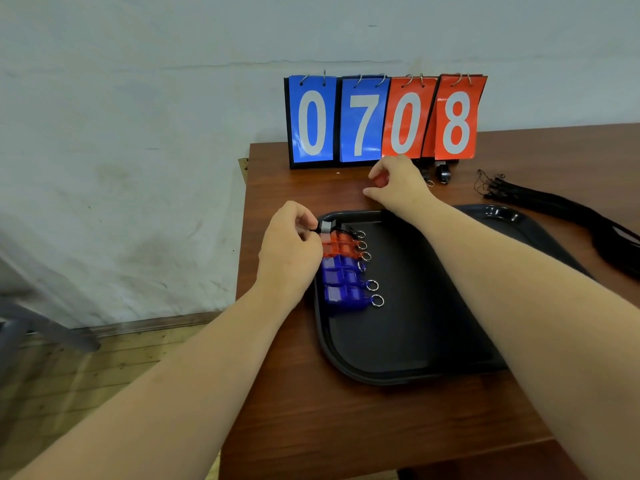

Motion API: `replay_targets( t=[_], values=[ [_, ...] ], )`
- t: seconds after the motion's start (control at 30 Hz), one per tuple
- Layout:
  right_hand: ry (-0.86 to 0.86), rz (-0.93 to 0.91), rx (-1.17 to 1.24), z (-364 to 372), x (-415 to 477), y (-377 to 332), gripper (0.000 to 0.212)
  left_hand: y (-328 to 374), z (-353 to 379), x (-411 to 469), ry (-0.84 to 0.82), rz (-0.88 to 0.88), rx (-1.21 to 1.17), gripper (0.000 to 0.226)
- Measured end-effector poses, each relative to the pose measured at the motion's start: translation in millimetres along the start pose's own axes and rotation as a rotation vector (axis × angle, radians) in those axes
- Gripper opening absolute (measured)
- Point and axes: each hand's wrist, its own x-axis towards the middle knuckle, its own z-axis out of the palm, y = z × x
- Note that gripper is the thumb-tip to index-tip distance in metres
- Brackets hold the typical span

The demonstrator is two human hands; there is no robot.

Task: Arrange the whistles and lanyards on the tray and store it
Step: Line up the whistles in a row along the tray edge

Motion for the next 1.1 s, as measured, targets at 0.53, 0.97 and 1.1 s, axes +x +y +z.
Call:
replay_targets(
  t=[0.53, 0.97, 1.1],
  values=[
    [-0.18, 0.183, 0.772, -66.8, -206.2, -75.8, 0.03, -1.2, 0.2, 0.7, -0.004, 0.034, 0.024, 0.022],
    [-0.297, -0.048, 0.346, -55.6, -224.3, -71.5, 0.027, -5.0, 1.9, 2.2, 0.011, 0.056, 0.04, 0.022],
    [-0.333, -0.094, 0.285, -55.1, -224.8, -74.0, 0.029, -7.1, 2.5, 3.0, 0.011, 0.059, 0.045, 0.021]
  ],
)
